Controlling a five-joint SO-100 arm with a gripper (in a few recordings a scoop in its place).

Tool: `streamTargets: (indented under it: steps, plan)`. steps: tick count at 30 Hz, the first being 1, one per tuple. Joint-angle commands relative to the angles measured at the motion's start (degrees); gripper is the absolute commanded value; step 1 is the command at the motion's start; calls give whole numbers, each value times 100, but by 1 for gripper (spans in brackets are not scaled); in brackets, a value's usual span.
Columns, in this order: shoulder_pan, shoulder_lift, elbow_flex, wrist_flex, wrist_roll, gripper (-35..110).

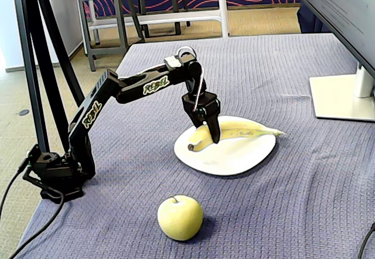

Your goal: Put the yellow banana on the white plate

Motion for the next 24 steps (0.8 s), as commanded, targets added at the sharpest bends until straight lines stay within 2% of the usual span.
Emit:
streamTargets:
  steps: [1,2,5,8,18,24]
  plan:
    - [-79,202,-448,-26,-123,0]
    - [-70,202,-431,-18,-123,0]
    - [-53,237,-290,-9,-105,17]
    - [-44,264,-237,-18,-123,14]
    - [-97,281,-123,18,-114,25]
    - [-193,255,-158,272,141,25]
